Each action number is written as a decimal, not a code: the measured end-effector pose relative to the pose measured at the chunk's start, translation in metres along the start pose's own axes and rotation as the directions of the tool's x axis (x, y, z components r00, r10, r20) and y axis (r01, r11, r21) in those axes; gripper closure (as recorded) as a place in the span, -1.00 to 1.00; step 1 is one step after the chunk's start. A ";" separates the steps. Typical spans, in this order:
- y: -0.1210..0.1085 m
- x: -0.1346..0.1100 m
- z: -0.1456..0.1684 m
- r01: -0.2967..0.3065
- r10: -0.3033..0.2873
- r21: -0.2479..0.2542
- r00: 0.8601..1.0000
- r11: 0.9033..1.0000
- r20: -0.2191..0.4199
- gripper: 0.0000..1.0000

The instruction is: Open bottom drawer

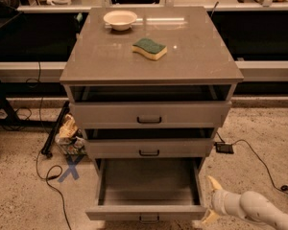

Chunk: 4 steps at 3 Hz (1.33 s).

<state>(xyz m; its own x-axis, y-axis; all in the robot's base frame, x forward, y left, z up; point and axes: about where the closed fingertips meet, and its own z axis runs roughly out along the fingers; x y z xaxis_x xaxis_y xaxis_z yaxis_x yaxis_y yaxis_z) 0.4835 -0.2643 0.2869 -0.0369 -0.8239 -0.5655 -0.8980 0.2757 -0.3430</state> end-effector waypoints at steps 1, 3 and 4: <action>-0.032 -0.004 -0.053 0.025 -0.027 0.073 0.999 0.997 0.019 -1.00; -0.062 -0.011 -0.103 0.051 -0.054 0.139 0.998 0.989 0.019 -1.00; -0.083 -0.014 -0.119 0.068 -0.072 0.183 0.997 0.981 0.016 -1.00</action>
Offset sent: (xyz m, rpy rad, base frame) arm 0.0203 -0.0945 0.1690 -0.0258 -0.2318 -0.0561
